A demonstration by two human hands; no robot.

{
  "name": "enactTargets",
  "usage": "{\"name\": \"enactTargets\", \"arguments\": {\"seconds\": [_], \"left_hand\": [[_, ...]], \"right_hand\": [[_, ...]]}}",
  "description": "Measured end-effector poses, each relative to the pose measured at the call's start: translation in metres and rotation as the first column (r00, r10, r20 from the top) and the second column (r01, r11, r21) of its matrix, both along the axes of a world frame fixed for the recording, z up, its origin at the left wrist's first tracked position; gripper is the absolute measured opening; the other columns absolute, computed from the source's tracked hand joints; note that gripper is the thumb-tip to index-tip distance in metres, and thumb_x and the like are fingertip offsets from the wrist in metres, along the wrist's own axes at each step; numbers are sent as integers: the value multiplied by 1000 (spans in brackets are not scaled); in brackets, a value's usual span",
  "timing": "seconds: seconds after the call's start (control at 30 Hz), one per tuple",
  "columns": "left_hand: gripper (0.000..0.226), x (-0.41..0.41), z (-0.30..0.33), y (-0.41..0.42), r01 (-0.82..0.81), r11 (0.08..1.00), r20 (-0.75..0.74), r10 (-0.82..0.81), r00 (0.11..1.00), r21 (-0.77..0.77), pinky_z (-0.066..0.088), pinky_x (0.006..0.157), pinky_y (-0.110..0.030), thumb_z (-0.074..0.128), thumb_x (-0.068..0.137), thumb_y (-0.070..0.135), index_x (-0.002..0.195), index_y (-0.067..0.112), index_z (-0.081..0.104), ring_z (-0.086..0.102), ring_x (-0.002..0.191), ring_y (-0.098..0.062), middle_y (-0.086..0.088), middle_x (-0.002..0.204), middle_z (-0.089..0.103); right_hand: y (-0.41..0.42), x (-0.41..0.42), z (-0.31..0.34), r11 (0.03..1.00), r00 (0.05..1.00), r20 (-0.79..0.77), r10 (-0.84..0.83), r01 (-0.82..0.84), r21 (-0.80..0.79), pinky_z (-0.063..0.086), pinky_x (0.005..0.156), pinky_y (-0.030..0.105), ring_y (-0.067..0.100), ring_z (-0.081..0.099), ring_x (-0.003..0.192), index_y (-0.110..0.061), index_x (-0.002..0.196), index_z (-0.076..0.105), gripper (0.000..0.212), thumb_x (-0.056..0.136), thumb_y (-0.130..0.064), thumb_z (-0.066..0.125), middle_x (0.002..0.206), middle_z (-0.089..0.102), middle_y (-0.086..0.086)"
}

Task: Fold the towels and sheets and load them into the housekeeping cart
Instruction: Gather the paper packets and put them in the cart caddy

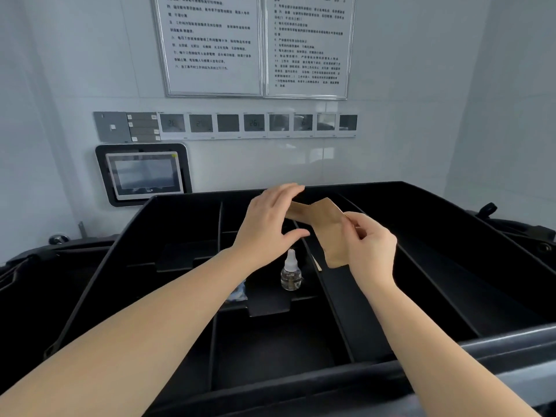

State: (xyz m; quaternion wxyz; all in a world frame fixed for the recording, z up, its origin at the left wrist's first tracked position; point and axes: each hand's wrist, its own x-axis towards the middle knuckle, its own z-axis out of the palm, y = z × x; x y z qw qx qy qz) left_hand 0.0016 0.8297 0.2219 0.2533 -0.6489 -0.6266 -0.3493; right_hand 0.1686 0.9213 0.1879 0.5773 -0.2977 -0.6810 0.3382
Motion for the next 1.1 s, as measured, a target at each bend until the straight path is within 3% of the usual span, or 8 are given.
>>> {"name": "enactTargets", "arguments": {"seconds": [0.1, 0.27, 0.5, 0.6, 0.7, 0.8, 0.93, 1.1], "left_hand": [[57, 9, 17, -4, 77, 993, 117, -66, 991, -91, 36, 108, -39, 74, 82, 34, 134, 24, 52, 48, 122, -11, 8, 130, 58], [9, 17, 26, -12, 162, 983, 320, -125, 939, -91, 52, 79, -39, 67, 88, 22, 93, 26, 72, 63, 85, -5, 12, 86, 71], [7, 22, 32, -14, 79, 996, 413, -53, 909, -46, 55, 75, -38, 71, 85, 23, 80, 27, 75, 64, 75, -5, 14, 74, 70], [9, 25, 36, -8, -30, 999, 411, 32, 911, -13, 54, 68, -38, 71, 84, 28, 77, 23, 73, 63, 68, -10, 11, 68, 67], [29, 25, 40, 2, -147, 989, 365, 132, 921, 13, 38, 52, -28, 71, 85, 30, 59, 31, 58, 49, 52, -6, 17, 50, 53], [47, 28, 44, 10, -304, 951, 327, 271, 905, 54, 25, 50, -27, 70, 86, 29, 50, 30, 39, 36, 47, -8, 10, 43, 41], [33, 34, 42, 16, -484, 872, 290, 445, 847, 73, 27, 48, -25, 64, 89, 31, 60, 29, 47, 44, 51, -8, 14, 52, 46], [18, 35, 17, 6, -612, 786, 342, 554, 759, 83, 32, 49, -25, 65, 88, 23, 70, 20, 60, 52, 57, -18, 9, 58, 55]], "right_hand": [[-11, -1, 8, 998, 998, -20, 61, -60, 35, 42, 65, 13, 2, 63, 78, -27, 100, 72, 14, 93, -26, 61, 81, 68, -14], [-28, 0, 20, 988, 990, -24, 138, -135, 76, 47, 67, 11, 2, 64, 81, -28, 94, 74, 11, 88, -22, 67, 83, 70, -14], [-16, 19, 32, 975, 979, -27, 204, -201, 92, 48, 73, 9, -1, 65, 87, -32, 88, 76, 18, 88, -17, 66, 85, 72, -18], [12, 35, 35, 980, 976, -87, 197, -195, 37, 57, 76, 22, 5, 69, 83, -25, 91, 76, 16, 89, -13, 65, 85, 73, -12], [51, 50, 35, 991, 988, -77, 135, -133, 22, 58, 79, 28, 6, 70, 80, -23, 97, 74, 16, 89, -12, 66, 86, 72, -11], [86, 57, 32, 997, 998, 2, 56, -56, 53, 53, 82, 21, 3, 66, 84, -25, 100, 74, 18, 89, -13, 65, 89, 71, -13], [115, 45, 21, 983, 988, 154, -22, -7, 185, 42, 81, 10, 5, 60, 91, -19, 106, 72, 20, 92, -12, 60, 99, 68, -6], [117, 10, 4, 919, 900, 423, -99, -80, 386, 47, 77, 23, 19, 60, 91, -11, 108, 69, 22, 94, -7, 52, 101, 64, 4]]}}
